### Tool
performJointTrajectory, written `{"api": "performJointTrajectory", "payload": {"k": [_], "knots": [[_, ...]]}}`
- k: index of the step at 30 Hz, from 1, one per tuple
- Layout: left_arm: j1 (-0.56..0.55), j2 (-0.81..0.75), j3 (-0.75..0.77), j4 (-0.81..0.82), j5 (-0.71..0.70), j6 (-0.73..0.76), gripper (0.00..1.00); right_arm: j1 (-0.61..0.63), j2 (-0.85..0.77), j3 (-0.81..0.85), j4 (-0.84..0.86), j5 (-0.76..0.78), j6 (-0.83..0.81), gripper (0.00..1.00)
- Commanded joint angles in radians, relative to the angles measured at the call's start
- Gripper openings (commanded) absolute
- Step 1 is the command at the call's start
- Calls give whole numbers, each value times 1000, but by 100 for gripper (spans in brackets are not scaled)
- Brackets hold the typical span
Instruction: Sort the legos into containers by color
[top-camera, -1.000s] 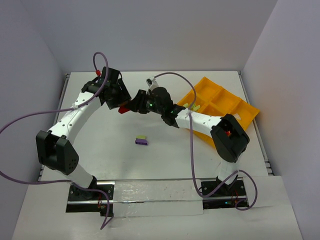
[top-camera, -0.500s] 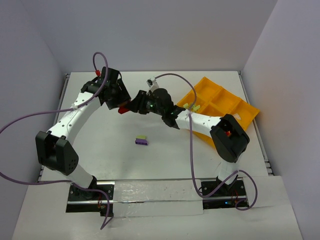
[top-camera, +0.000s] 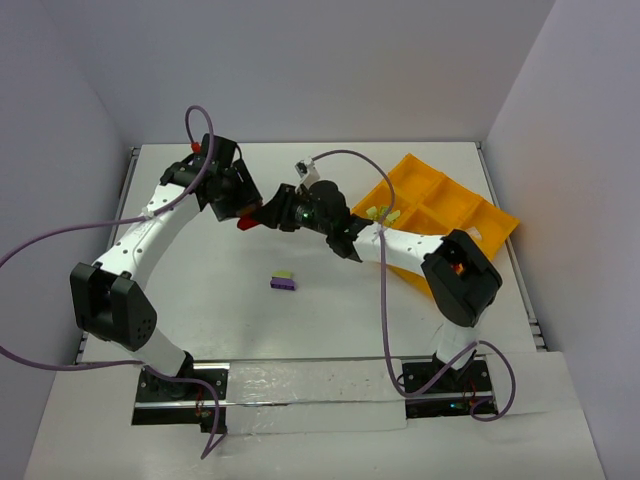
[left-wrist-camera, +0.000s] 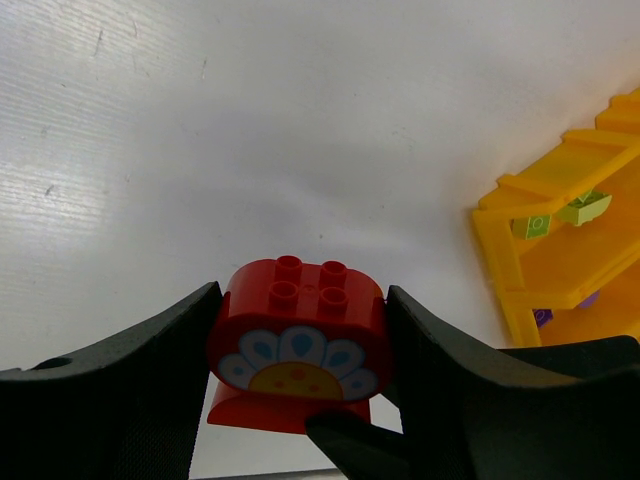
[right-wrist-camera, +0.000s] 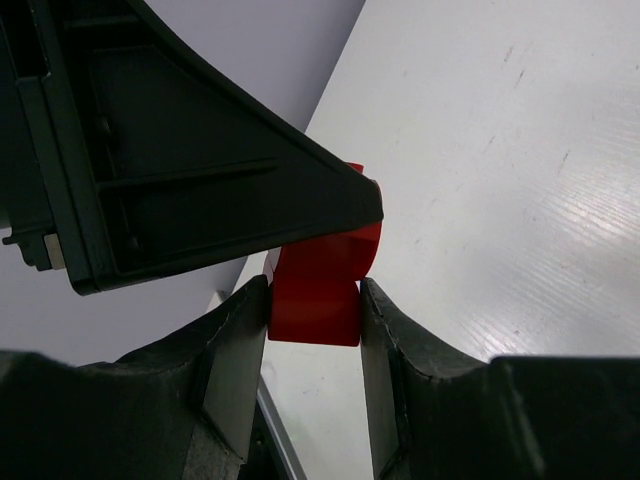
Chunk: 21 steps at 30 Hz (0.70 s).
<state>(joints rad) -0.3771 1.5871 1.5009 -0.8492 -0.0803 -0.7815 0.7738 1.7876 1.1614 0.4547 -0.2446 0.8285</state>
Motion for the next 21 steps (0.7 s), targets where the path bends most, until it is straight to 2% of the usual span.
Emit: {"api": "performJointTrajectory", "payload": {"k": [1,21], "knots": [[28,-34,35,50,-19,15,18,5,-85,-48,-1,-48,-31,0],[33,-6,21,82,-21,17,18,5,-253,-148,-129,-29,-136,0]]}}
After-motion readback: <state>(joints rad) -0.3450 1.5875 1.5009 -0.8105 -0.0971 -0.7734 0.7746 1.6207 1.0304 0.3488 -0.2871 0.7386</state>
